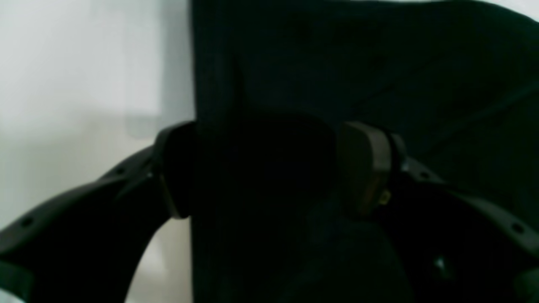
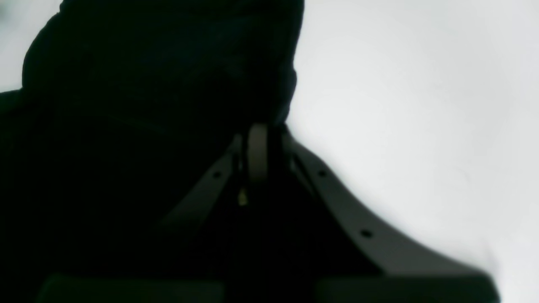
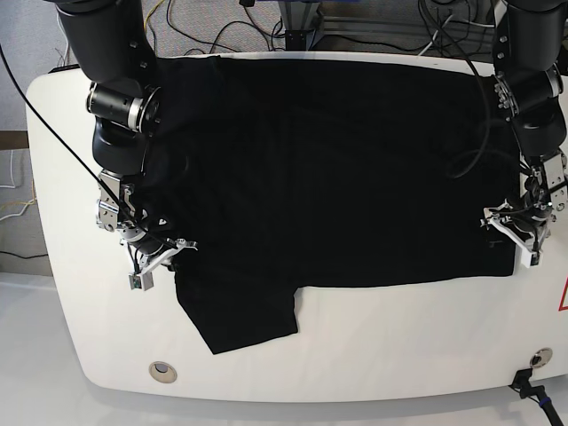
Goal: Fold the T-shirt properly
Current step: 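Move both grippers along the shirt sides toward the hem and grasp, then lift the grasped hem edge and fold it toward the shoulders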
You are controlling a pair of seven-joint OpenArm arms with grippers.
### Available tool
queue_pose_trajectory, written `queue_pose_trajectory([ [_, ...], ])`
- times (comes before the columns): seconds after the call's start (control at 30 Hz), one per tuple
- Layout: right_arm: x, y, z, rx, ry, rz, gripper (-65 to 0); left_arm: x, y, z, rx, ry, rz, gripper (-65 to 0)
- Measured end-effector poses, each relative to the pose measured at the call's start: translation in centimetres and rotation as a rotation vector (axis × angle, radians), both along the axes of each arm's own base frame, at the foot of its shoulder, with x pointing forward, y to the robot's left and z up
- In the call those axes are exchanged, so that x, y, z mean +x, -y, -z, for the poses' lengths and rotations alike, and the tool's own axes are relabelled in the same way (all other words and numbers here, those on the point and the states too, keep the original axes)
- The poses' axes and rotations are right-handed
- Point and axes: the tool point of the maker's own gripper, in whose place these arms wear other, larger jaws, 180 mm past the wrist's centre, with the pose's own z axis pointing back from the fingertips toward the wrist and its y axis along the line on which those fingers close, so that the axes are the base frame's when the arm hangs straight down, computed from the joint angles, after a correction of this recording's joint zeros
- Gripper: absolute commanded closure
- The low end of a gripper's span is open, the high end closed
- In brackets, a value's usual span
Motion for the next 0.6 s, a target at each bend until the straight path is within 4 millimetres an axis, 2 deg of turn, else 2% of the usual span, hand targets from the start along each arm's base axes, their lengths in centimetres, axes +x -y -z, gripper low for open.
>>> queue_pose_trajectory([
  [0.1, 0.0, 0.0, 0.0, 0.0, 0.0, 0.0, -1.3, 0.1, 0.1, -0.1, -0.007, 0.006, 0.002, -45.8],
  [0.13, 0.0, 0.0, 0.0, 0.0, 0.0, 0.0, -1.3, 0.1, 0.2, 0.0, -0.009, 0.006, 0.002, -43.7],
  [0.2, 0.0, 0.0, 0.0, 0.0, 0.0, 0.0, -1.1, 0.2, 0.7, 0.0, -0.016, 0.009, 0.01, -33.7],
  [0.3, 0.0, 0.0, 0.0, 0.0, 0.0, 0.0, -1.0, 0.4, 1.5, 0.0, -0.032, 0.012, 0.039, -14.3],
  [0.4, 0.0, 0.0, 0.0, 0.0, 0.0, 0.0, -1.0, 0.3, 1.4, 0.0, -0.029, 0.009, 0.038, -1.9],
  [0.43, 0.0, 0.0, 0.0, 0.0, 0.0, 0.0, -0.9, 0.3, 1.3, 0.0, -0.028, 0.006, 0.038, 0.0],
  [0.6, 0.0, 0.0, 0.0, 0.0, 0.0, 0.0, 0.0, 0.3, 1.5, 0.1, -0.028, 0.005, 0.041, 0.0],
])
